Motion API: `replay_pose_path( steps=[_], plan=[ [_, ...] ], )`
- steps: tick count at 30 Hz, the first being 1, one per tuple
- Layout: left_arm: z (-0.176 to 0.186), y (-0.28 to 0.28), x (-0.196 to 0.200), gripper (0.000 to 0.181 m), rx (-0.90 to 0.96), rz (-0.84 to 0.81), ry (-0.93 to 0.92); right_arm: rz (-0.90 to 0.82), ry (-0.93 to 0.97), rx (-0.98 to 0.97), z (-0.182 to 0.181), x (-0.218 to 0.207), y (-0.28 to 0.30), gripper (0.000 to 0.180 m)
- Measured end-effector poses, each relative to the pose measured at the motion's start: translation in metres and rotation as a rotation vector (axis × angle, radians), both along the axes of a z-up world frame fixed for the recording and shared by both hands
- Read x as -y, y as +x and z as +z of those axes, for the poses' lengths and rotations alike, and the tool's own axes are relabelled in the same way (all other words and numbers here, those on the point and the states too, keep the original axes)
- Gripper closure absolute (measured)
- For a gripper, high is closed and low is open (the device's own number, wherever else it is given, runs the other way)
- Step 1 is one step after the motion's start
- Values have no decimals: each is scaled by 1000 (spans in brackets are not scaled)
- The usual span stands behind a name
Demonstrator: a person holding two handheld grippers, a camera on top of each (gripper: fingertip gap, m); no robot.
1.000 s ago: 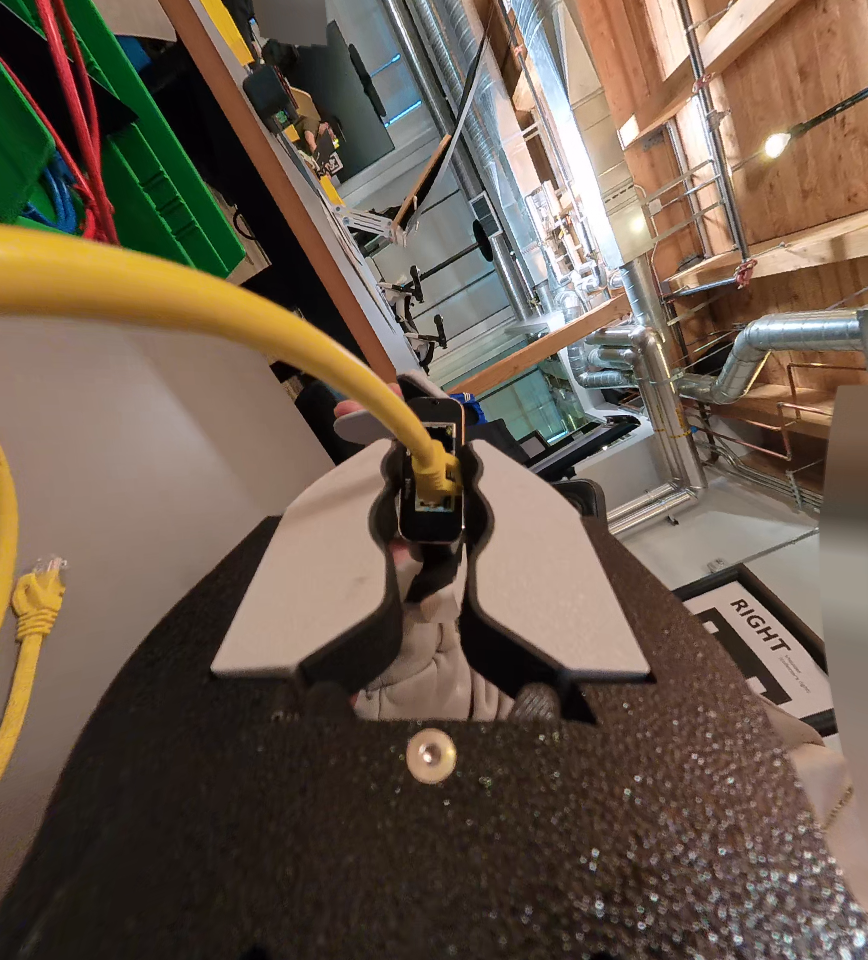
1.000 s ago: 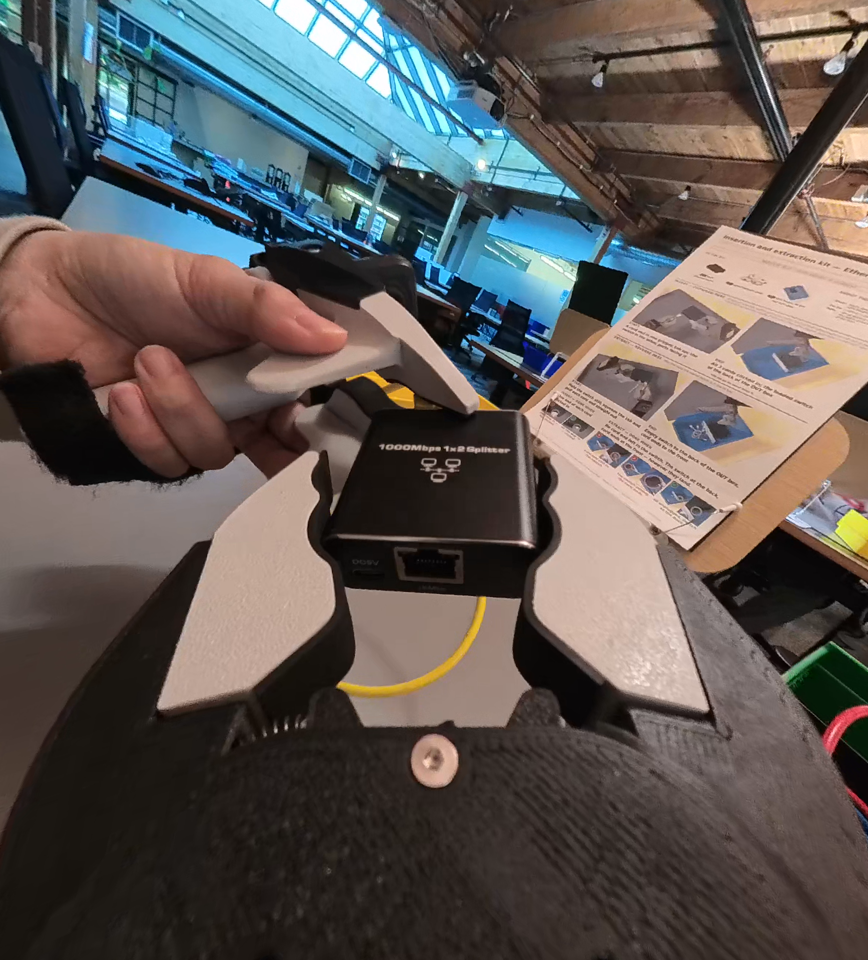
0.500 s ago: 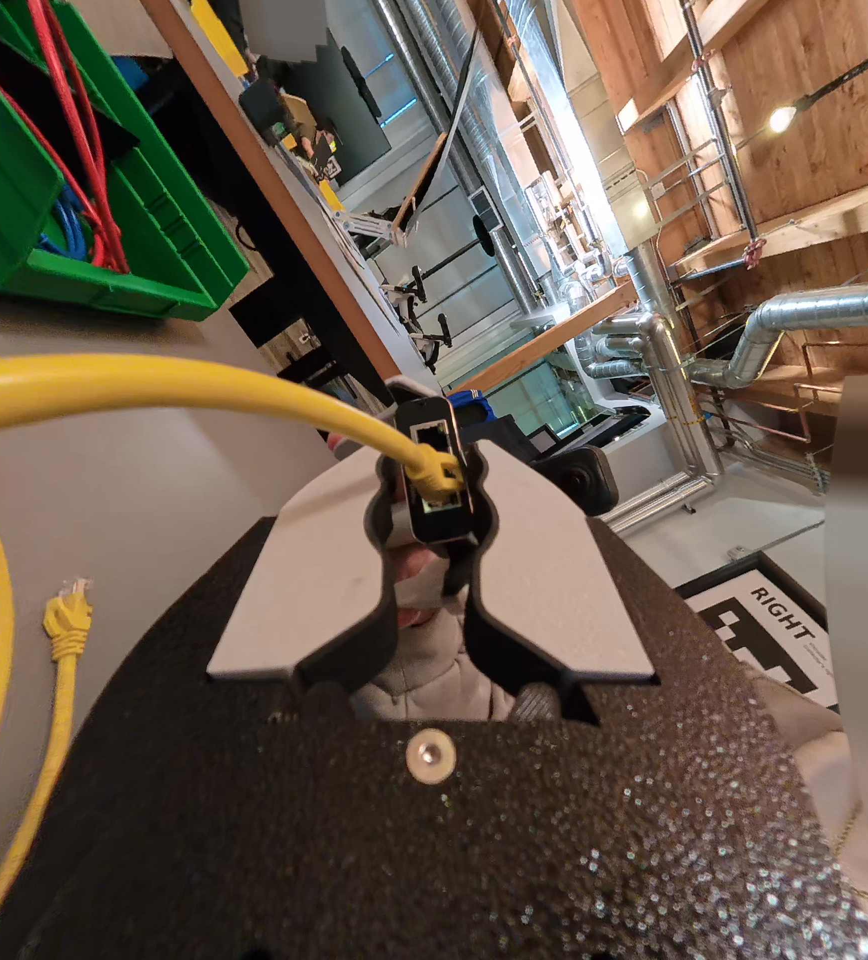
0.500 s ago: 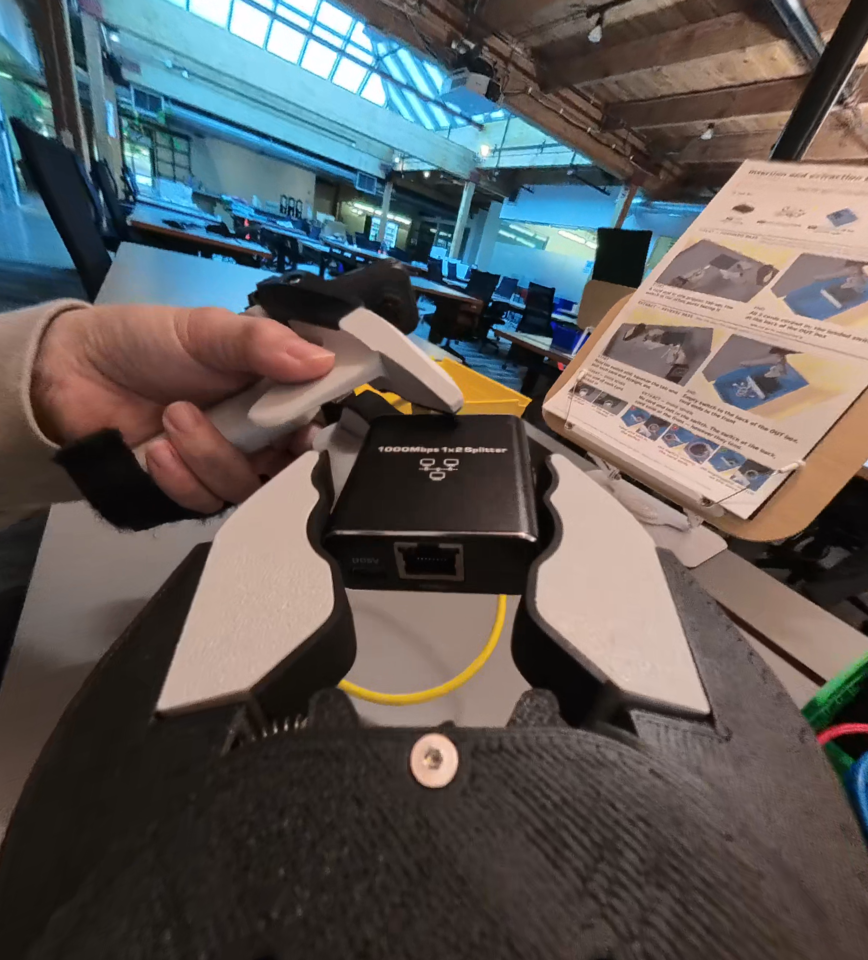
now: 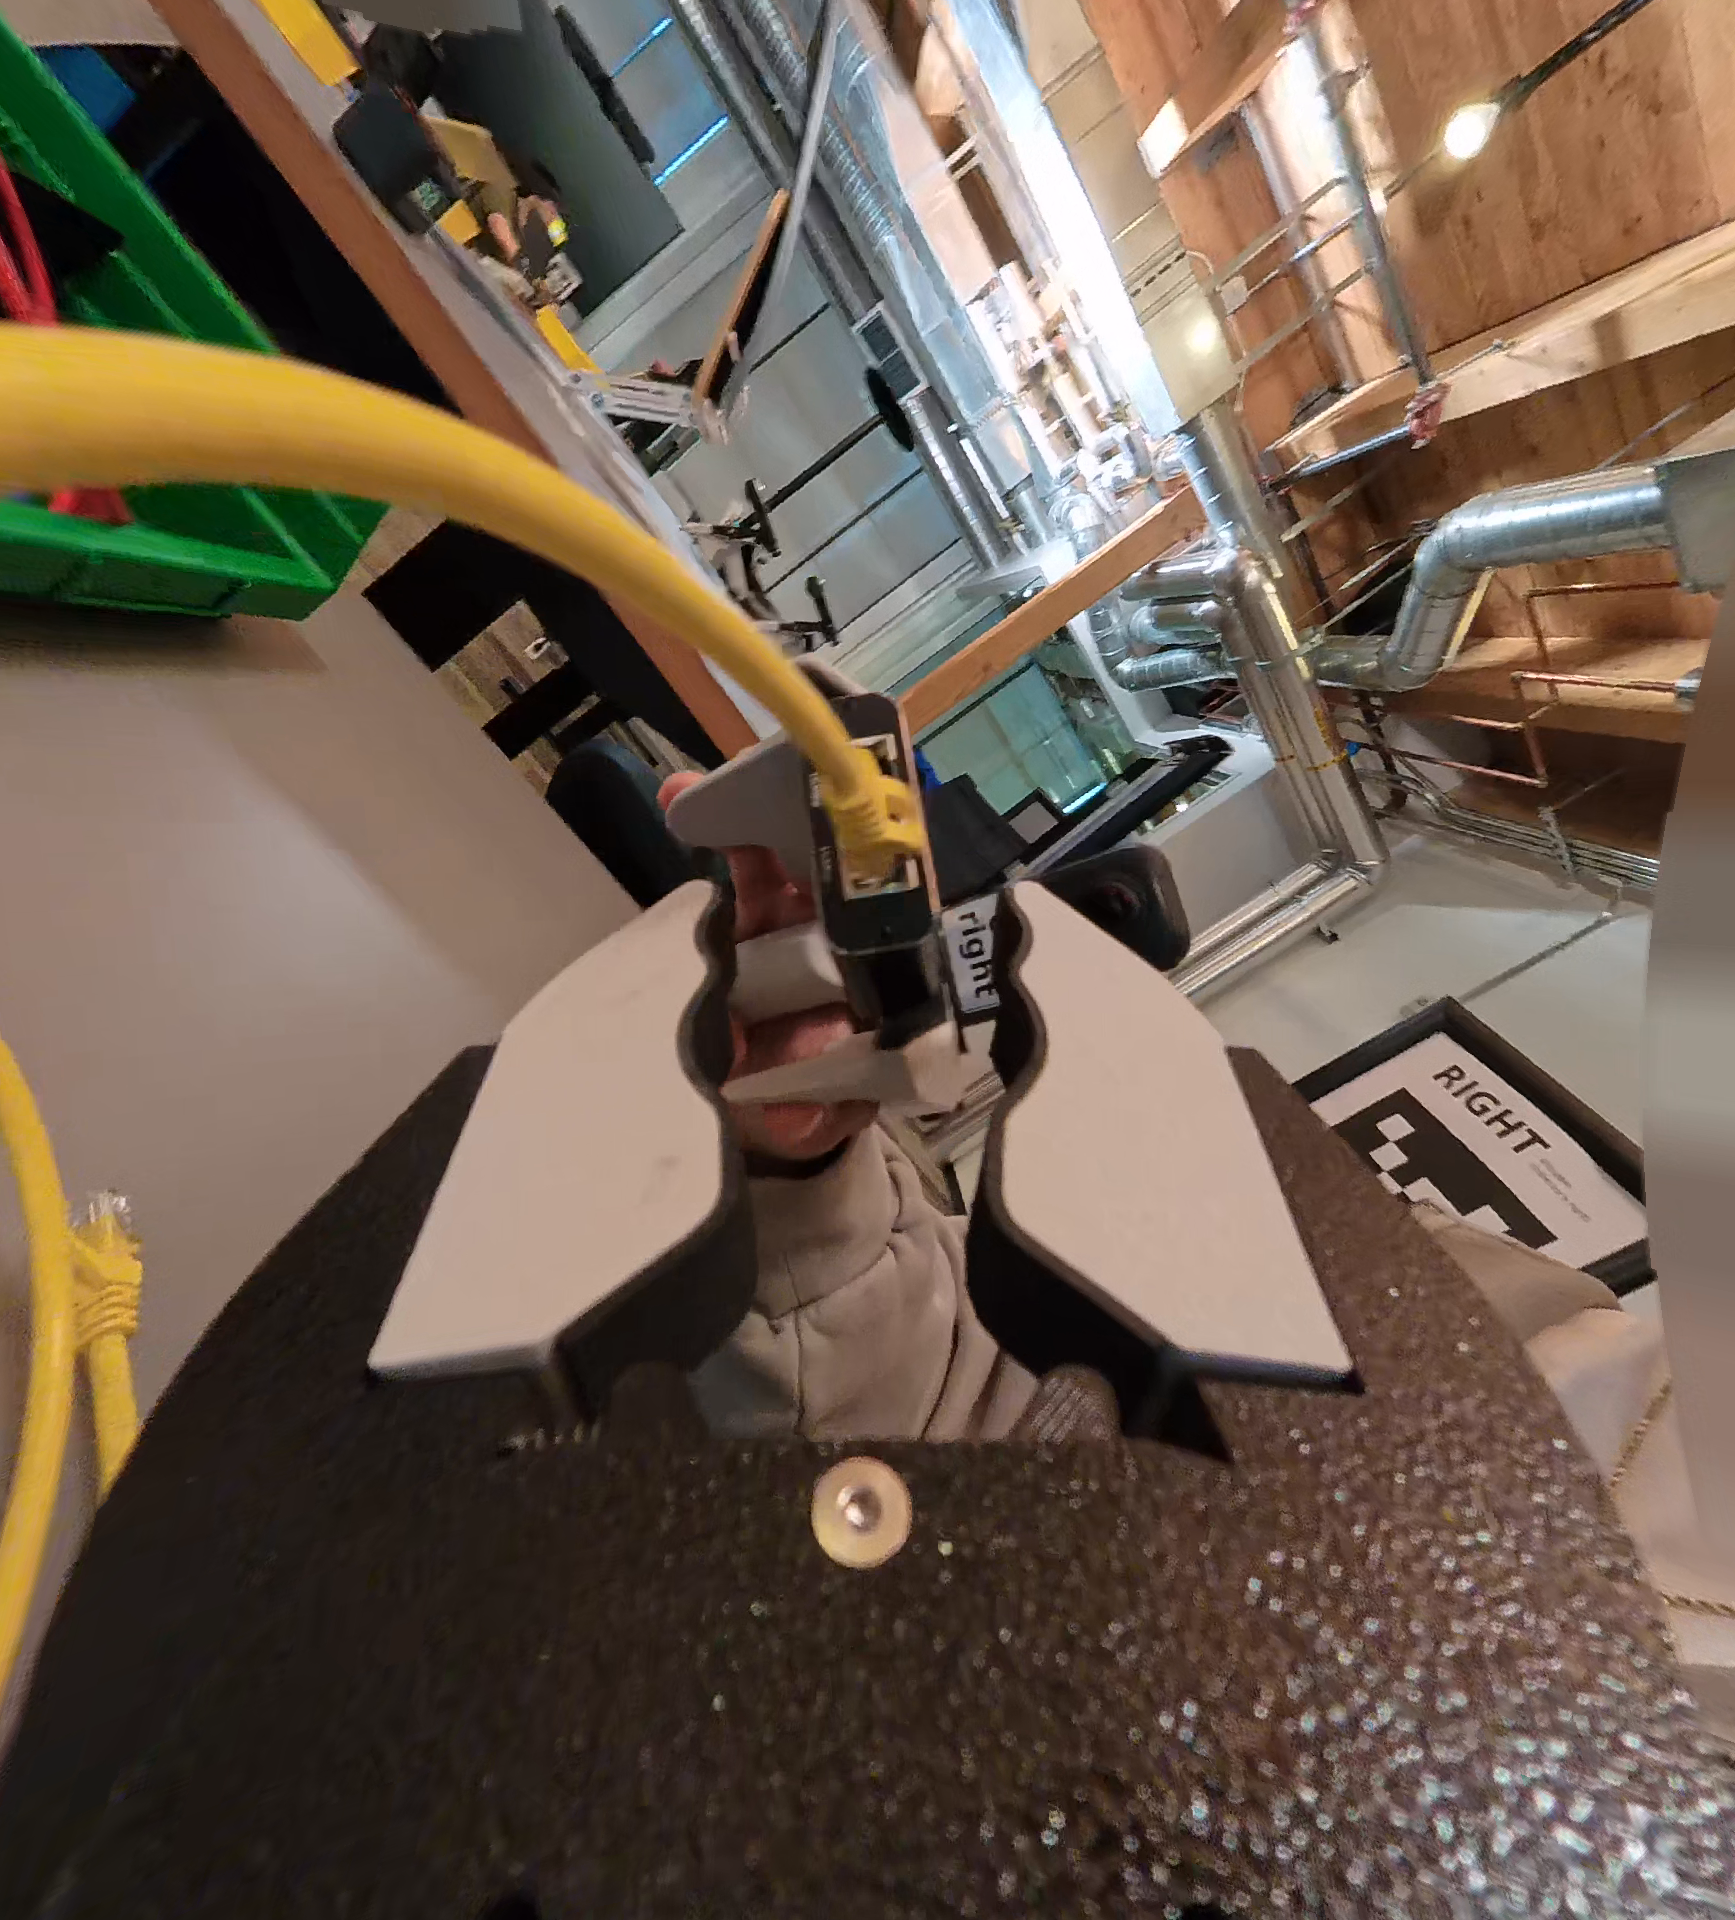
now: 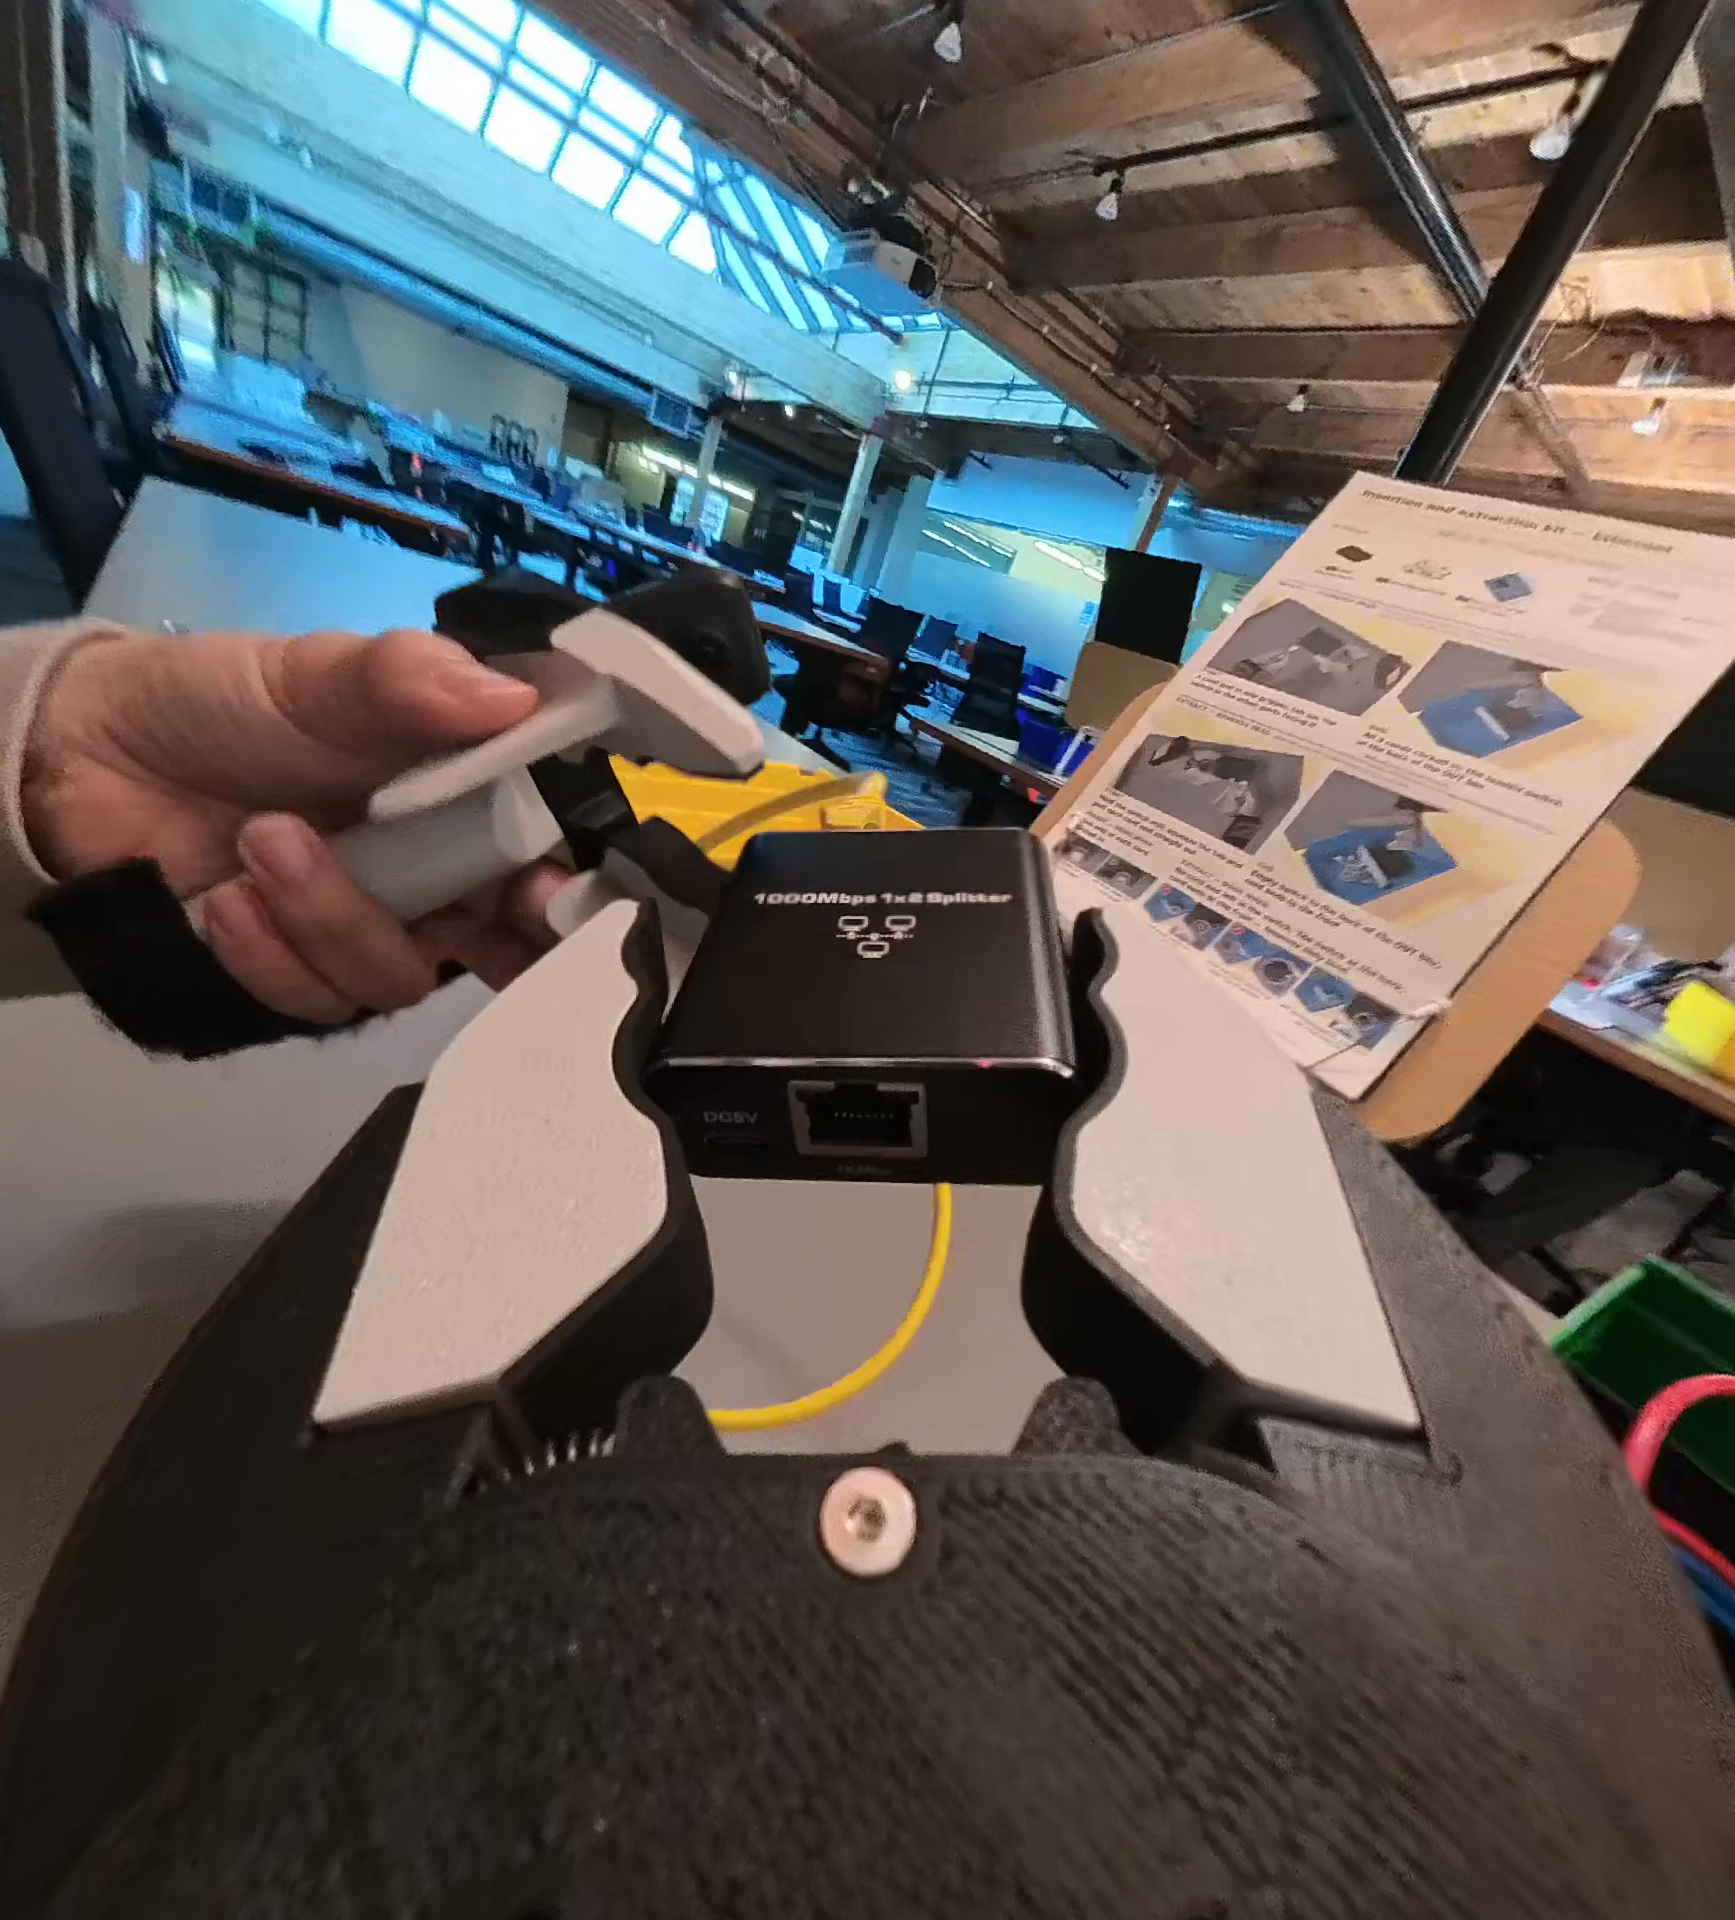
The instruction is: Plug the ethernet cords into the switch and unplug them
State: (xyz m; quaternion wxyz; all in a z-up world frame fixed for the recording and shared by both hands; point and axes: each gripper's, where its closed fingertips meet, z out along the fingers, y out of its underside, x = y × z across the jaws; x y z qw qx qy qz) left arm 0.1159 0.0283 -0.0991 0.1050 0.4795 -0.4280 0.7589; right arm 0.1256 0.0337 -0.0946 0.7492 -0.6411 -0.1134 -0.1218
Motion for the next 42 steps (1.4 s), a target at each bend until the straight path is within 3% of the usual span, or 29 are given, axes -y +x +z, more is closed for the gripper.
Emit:
replay_pose_path(
  steps=[10, 21, 32, 42],
  plan=[
    [11, -12, -3, 165, 98, -3, 68, -83, -38, 263, 6, -3, -17, 103],
    [8, -14, -15, 160, 189, 67, 113, -150, -104, 427, 0, -11, -27, 103],
    [7, -32, -10, 162, 212, -103, 51, -113, -71, 427, 6, -9, -36, 103],
    [5, -34, -12, 163, 265, -59, 142, -160, -92, 547, 4, -11, -40, 104]
  ],
)
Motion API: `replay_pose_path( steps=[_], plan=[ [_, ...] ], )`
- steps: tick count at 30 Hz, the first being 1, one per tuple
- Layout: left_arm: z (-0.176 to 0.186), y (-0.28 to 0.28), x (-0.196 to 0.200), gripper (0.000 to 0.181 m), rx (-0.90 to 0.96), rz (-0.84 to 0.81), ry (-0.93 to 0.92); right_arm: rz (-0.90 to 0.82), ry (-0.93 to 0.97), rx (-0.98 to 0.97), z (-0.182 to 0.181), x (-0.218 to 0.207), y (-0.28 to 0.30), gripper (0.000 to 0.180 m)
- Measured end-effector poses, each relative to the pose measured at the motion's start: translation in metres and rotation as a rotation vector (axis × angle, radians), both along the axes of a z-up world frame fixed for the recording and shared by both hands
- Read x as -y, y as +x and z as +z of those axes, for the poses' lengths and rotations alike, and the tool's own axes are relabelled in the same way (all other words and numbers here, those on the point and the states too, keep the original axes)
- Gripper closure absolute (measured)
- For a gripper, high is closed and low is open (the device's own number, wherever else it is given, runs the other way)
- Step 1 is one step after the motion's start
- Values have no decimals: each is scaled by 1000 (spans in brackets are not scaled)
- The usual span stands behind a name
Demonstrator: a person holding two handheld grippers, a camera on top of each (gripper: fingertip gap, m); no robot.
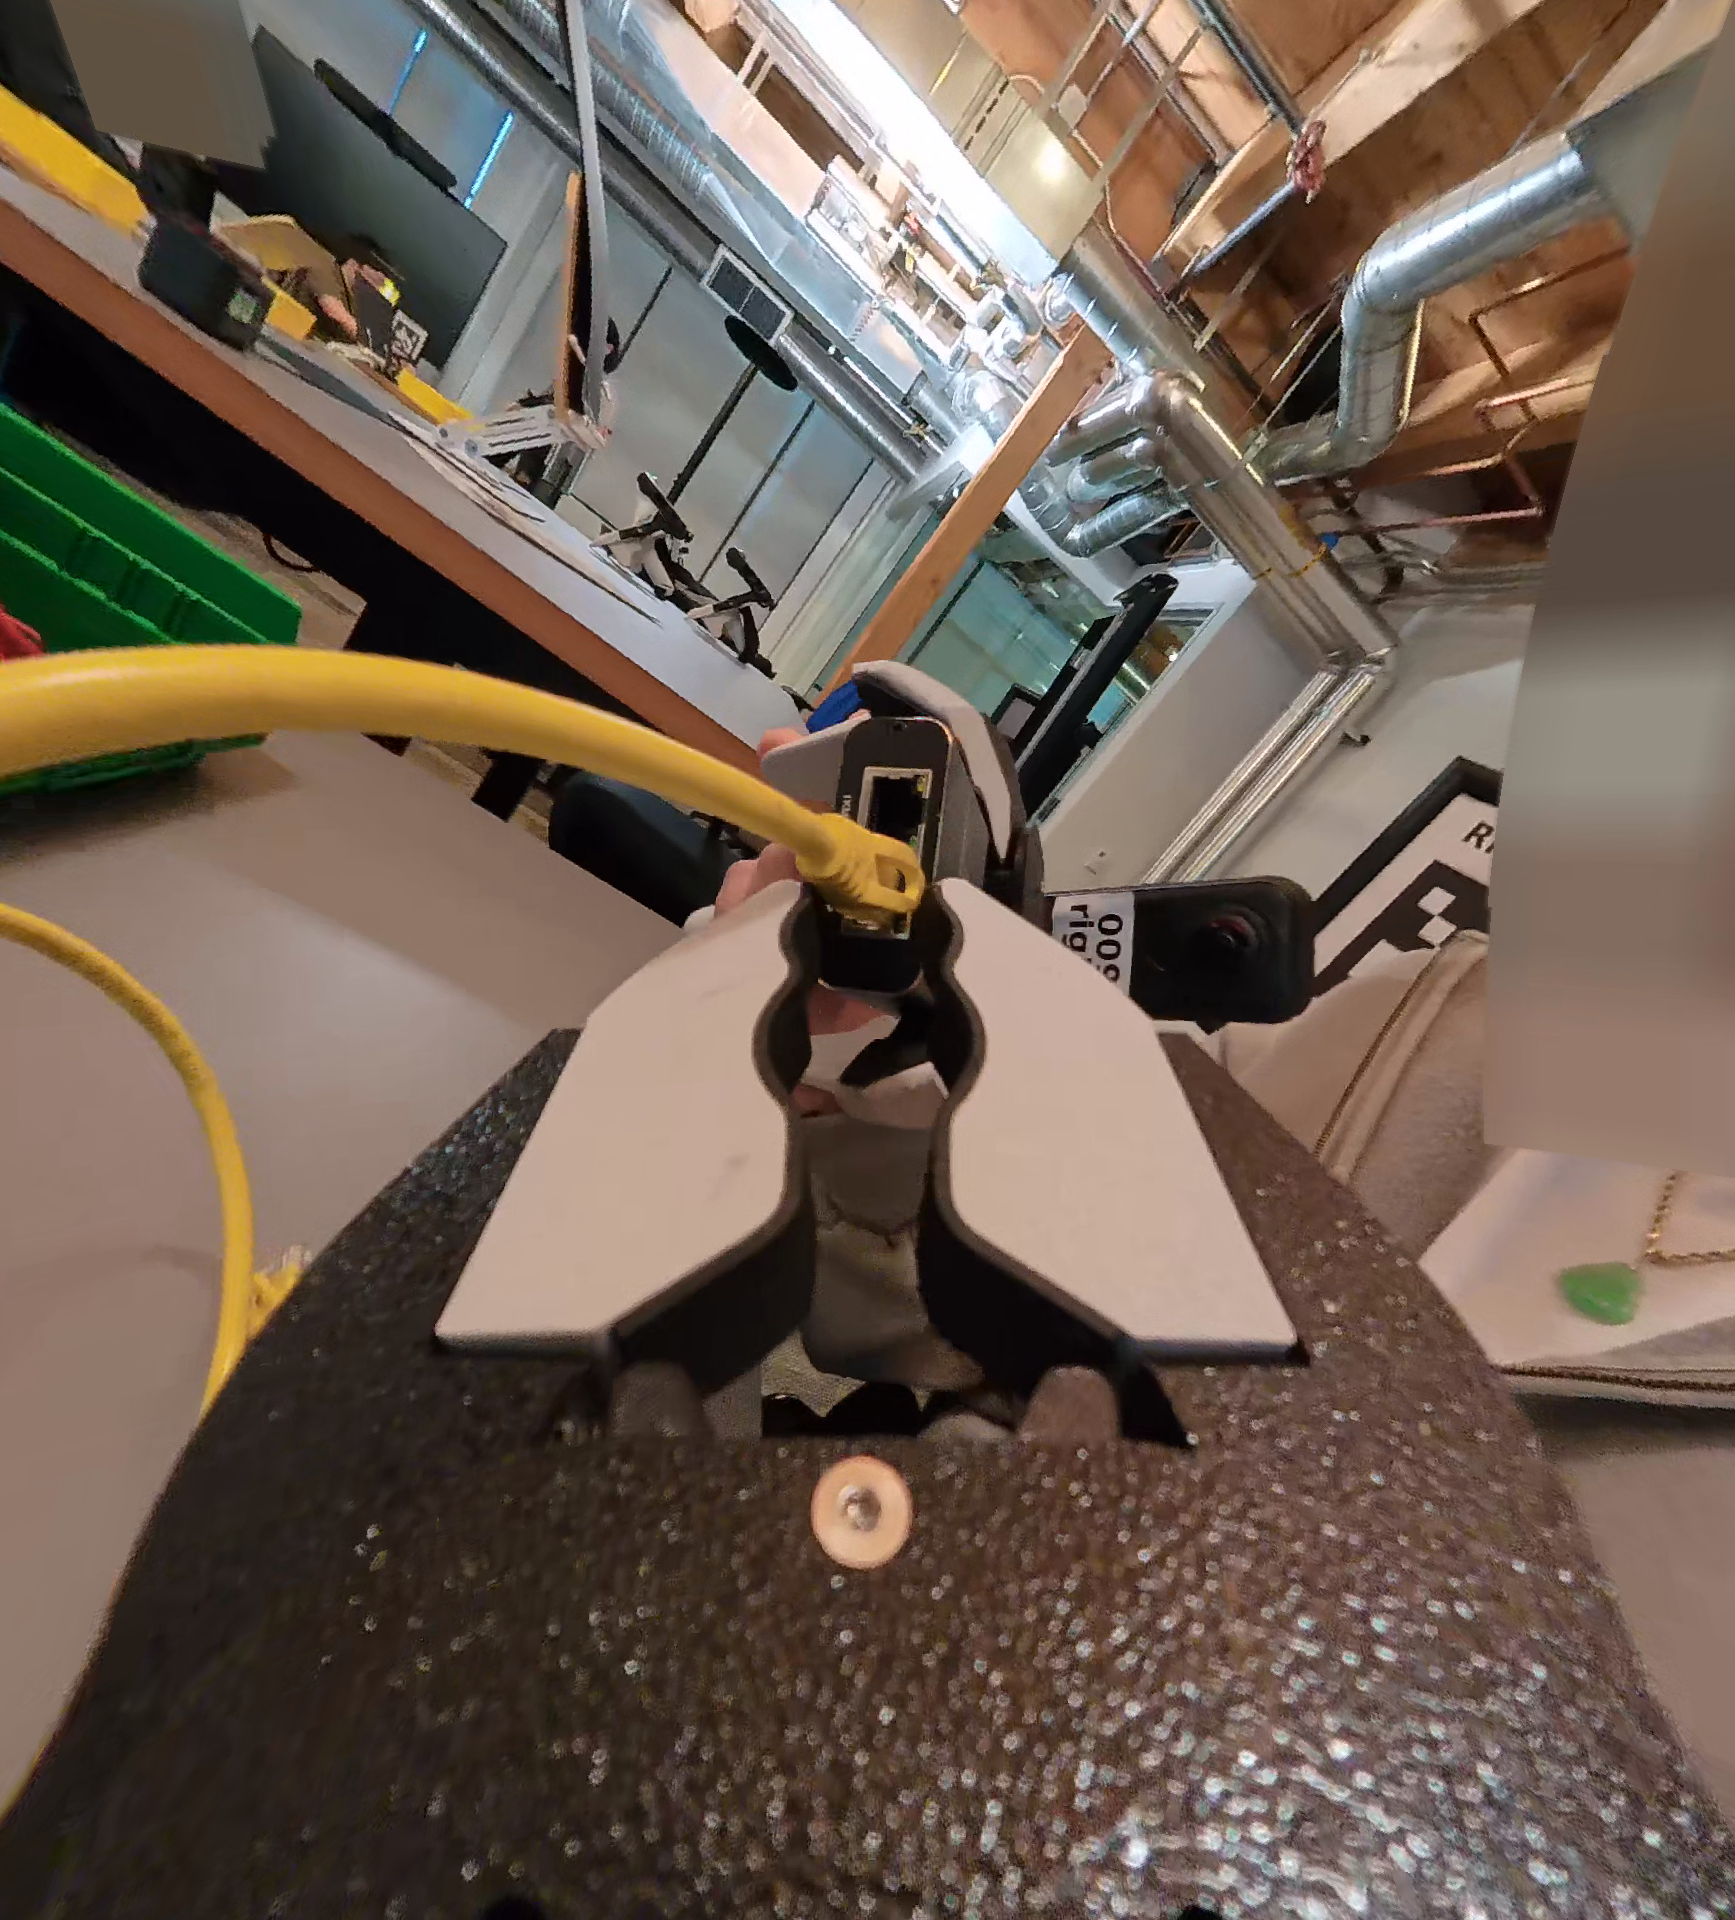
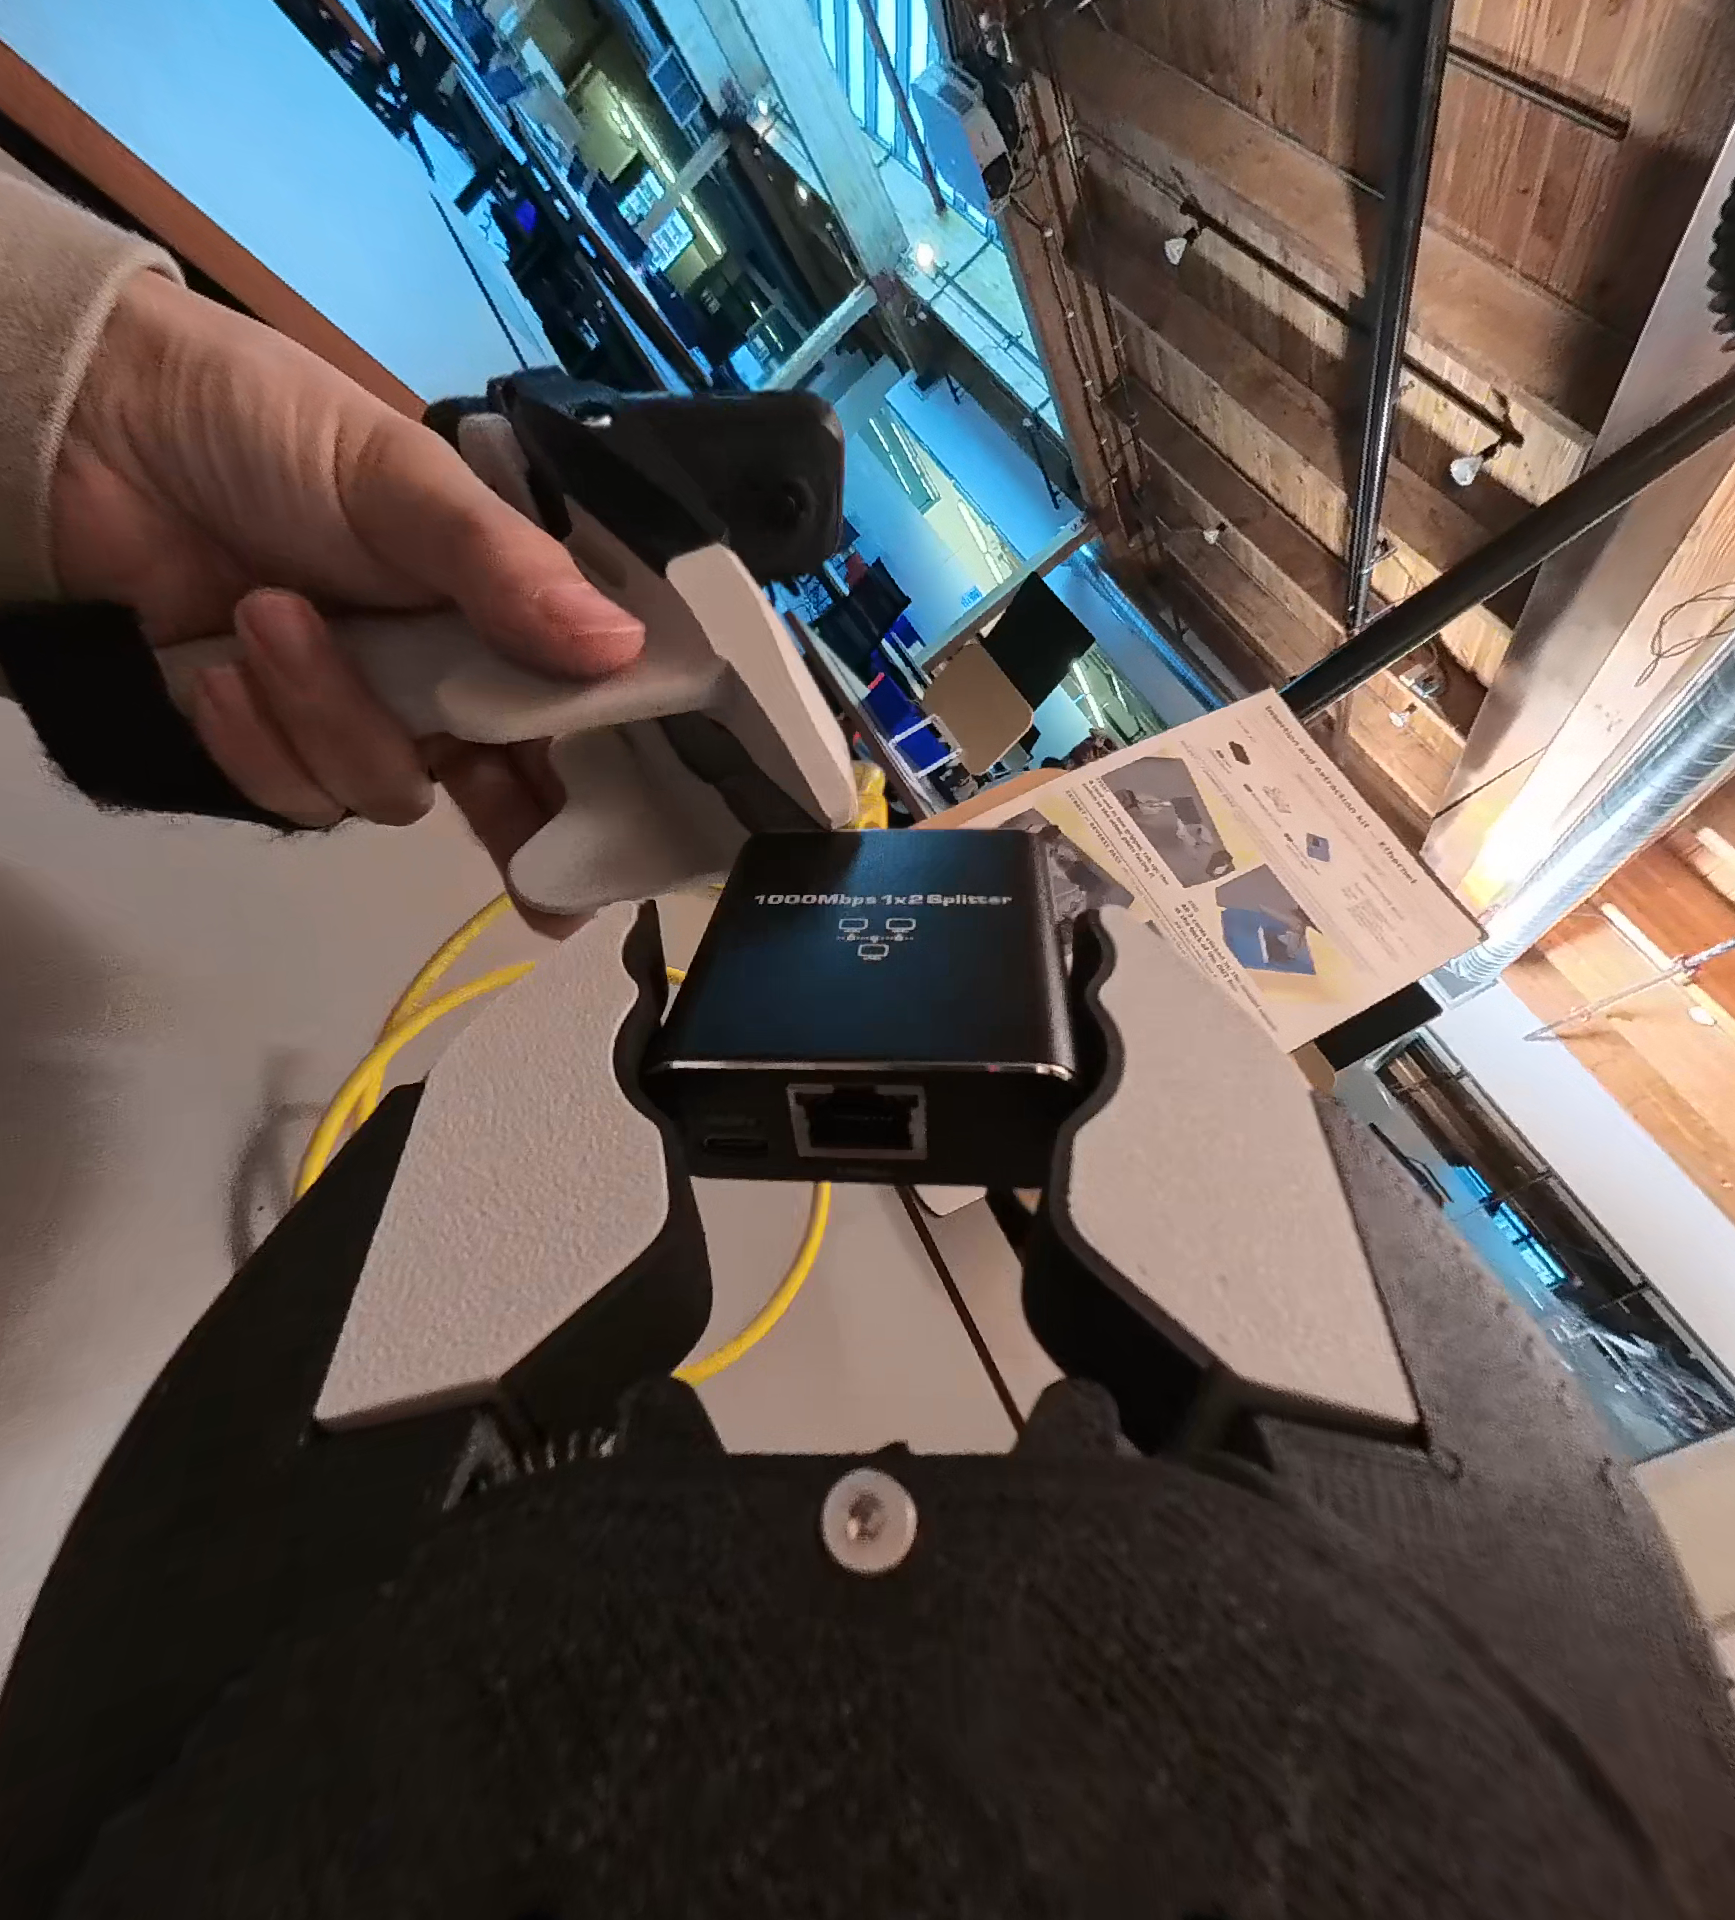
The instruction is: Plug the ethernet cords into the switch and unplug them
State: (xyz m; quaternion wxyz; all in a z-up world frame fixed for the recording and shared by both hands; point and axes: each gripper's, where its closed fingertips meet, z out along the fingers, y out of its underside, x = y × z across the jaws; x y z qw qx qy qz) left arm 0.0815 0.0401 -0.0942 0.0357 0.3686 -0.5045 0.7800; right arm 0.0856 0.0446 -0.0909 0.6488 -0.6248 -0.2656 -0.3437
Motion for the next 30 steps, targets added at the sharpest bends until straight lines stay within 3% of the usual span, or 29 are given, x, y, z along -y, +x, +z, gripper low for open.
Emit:
replay_pose_path(
  steps=[11, 22, 30],
  plan=[
    [3, -8, -2, 165, 99, 42, 50, -31, -16, 70, 0, -2, -4, 104],
    [4, -4, -2, 167, 39, -28, -213, -40, -23, 68, 0, -2, -3, 104],
    [3, 1, -1, 166, 43, 23, -172, -47, -21, 56, 0, -1, 1, 104]
  ],
)
